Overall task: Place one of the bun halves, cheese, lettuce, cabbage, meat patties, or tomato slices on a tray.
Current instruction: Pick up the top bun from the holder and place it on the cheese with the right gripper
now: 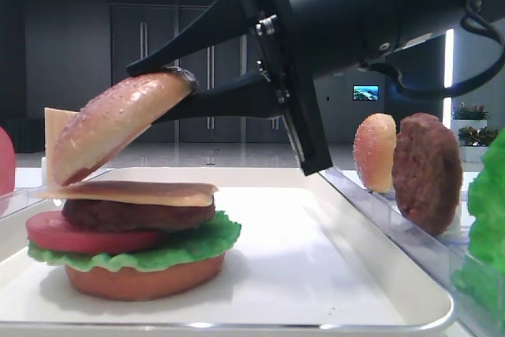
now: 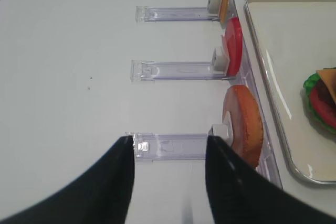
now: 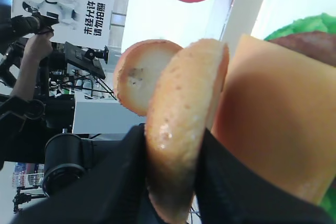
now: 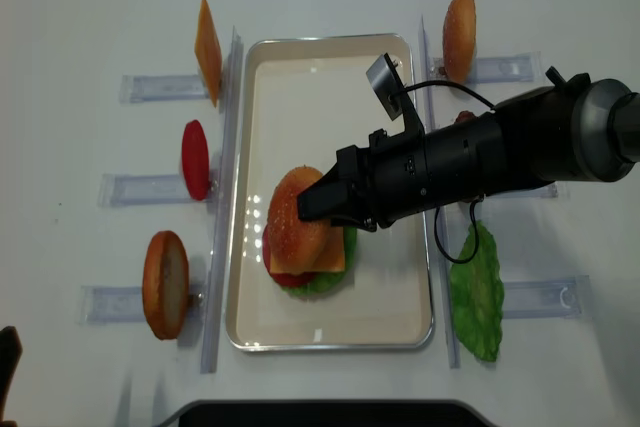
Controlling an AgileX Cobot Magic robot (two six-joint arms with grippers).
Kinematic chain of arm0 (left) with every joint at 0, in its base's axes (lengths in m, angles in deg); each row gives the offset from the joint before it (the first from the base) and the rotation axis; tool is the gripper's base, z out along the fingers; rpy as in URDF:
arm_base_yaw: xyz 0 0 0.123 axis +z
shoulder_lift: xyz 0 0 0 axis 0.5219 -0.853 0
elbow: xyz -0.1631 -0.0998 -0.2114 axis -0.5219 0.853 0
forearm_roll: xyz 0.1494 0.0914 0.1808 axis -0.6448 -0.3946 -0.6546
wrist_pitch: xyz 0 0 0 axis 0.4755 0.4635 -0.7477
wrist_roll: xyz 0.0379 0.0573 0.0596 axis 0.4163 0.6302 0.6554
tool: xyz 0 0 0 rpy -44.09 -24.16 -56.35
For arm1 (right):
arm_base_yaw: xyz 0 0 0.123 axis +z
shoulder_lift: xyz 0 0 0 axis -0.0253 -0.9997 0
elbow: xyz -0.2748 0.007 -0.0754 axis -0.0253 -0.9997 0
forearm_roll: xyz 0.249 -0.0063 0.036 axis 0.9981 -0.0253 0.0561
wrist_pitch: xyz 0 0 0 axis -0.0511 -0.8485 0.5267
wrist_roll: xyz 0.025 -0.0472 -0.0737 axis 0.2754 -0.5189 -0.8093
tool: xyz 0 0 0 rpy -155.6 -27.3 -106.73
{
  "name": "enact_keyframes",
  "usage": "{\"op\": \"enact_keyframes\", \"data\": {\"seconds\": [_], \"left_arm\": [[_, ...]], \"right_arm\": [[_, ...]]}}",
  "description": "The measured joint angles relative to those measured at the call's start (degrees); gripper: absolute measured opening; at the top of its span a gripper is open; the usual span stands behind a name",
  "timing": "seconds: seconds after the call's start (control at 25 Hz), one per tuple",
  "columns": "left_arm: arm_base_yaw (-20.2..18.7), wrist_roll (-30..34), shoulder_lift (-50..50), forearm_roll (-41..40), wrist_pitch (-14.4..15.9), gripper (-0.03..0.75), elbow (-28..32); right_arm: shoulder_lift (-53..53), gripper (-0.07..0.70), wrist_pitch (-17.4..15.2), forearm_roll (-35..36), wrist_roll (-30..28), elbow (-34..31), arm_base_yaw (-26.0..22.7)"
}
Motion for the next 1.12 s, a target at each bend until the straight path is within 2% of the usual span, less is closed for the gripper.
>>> {"op": "enact_keyframes", "data": {"seconds": [0.24, 0.56, 0.84, 1.12], "left_arm": [[0.0, 0.0, 0.0, 0.0, 0.0, 0.345, 0.0], [0.0, 0.0, 0.0, 0.0, 0.0, 0.345, 0.0], [0.0, 0.0, 0.0, 0.0, 0.0, 0.345, 0.0], [0.0, 0.0, 0.0, 0.0, 0.0, 0.345, 0.0]], "right_arm": [[0.0, 0.208, 0.5, 0.0, -1.1, 0.0, 0.0], [0.0, 0.284, 0.9, 0.0, -2.2, 0.0, 0.0], [0.0, 0.370, 3.0, -2.3, -2.7, 0.0, 0.0], [0.1, 0.395, 3.5, -3.3, -2.7, 0.0, 0.0]]}}
